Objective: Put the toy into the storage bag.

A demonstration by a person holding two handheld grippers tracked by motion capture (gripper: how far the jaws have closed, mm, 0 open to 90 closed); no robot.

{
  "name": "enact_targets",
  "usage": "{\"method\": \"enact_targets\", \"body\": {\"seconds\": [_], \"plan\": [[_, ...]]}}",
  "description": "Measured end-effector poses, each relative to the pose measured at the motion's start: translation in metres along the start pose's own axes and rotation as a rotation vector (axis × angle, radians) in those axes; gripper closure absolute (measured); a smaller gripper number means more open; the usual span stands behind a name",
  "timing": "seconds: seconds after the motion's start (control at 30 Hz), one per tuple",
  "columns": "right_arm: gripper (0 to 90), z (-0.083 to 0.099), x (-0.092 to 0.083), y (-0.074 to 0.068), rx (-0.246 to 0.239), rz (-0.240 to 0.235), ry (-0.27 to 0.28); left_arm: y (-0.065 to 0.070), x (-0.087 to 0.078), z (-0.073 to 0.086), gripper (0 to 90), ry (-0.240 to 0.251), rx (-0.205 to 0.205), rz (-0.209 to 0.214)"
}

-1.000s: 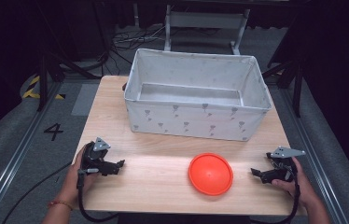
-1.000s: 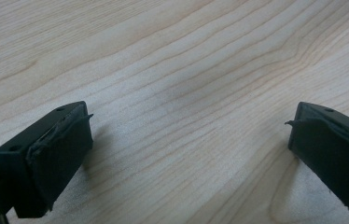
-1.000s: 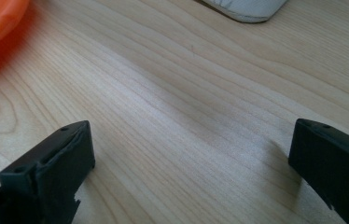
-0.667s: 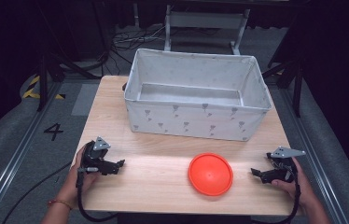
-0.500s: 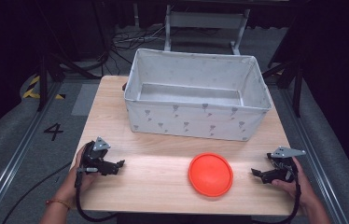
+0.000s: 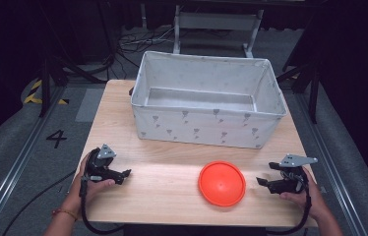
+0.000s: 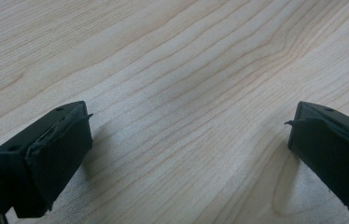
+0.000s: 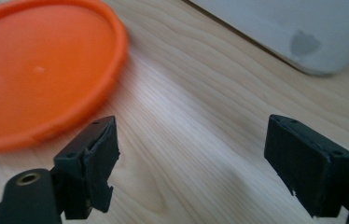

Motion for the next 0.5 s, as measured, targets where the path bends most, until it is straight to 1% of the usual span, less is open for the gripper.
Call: {"method": "enact_targets", "body": {"seconds": [0.1, 0.2, 0.3, 0.43, 0.5], "plan": [[17.6, -0.008, 0.006, -0.014, -0.026, -0.015, 0.009, 0.0, 0.0, 0.0, 0.0, 0.0, 0.0, 0.0], [17.4, -0.013, 0.014, -0.026, -0.048, -0.046, 0.005, 0.0, 0.0, 0.0, 0.0, 0.0, -0.001, 0.0], [16.3, -0.017, 0.024, -0.037, -0.066, -0.065, -0.005, 0.0, 0.0, 0.0, 0.0, 0.0, 0.0, -0.001], [16.3, -0.022, 0.038, -0.046, -0.066, -0.094, -0.019, 0.0, 0.0, 0.0, 0.0, 0.0, -0.001, -0.001], [16.2, -0.024, 0.048, -0.051, -0.086, -0.096, -0.039, 0.0, 0.0, 0.0, 0.0, 0.0, 0.0, -0.001]]}}
Point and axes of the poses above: each handheld gripper's, and its own axes: x roughly forward along the jaws, z roughly out of its underside, y roughly to its right, the point moved 1 cm from there along x, roughly forward along the jaws, and after that the axes turned 13 degrees about y, right-handed, at the moved point
